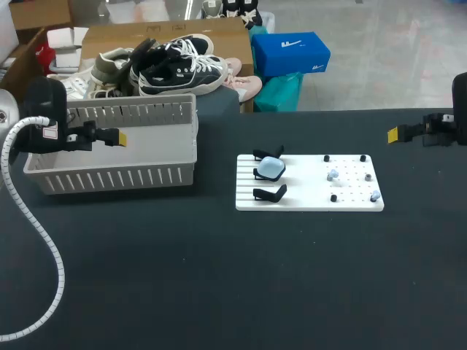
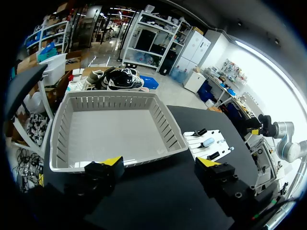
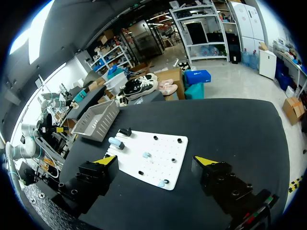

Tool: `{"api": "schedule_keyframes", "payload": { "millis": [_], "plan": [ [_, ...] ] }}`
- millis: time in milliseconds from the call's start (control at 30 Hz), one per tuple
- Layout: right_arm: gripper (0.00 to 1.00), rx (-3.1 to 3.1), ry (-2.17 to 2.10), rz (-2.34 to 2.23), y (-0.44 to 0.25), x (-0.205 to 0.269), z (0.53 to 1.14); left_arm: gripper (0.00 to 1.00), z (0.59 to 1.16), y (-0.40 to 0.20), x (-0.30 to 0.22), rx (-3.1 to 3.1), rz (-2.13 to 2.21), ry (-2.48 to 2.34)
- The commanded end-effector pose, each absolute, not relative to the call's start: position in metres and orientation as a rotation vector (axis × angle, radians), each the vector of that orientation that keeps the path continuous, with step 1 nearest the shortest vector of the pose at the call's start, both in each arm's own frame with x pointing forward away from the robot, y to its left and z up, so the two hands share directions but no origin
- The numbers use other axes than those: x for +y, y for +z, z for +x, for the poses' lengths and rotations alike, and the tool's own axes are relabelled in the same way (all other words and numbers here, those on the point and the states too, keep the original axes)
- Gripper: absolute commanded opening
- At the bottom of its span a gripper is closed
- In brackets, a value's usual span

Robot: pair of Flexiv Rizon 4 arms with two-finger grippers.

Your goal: Pick up each earbud case from the left stands, insert the matching earbuds, close the lid, and place the case in the box.

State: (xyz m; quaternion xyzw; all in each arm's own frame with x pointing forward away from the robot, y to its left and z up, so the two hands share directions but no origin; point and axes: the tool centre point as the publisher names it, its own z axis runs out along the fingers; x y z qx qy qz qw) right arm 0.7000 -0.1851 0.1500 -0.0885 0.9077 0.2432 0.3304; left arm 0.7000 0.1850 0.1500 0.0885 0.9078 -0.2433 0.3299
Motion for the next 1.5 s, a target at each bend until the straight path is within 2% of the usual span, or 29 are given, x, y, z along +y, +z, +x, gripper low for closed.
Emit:
{"api": "schedule_keyframes", "payload": {
  "millis": [33,367,800,1500],
  "plan": [
    [1.00,2.374,0.636,-0.231,0.150,-0.185,0.700,1.00,0.700,0.150,0.185,2.374,0.231,-0.636],
    [1.00,2.374,0.636,-0.231,0.150,-0.185,0.700,1.00,0.713,0.145,0.187,2.340,0.370,-0.639],
    [1.00,2.374,0.636,-0.231,0.150,-0.185,0.700,1.00,0.728,0.140,0.127,2.211,0.897,-0.714],
    [1.00,2.374,0.636,-0.231,0.150,-0.185,0.700,1.00,0.738,0.136,0.028,1.938,1.348,-0.755]
  ]
}}
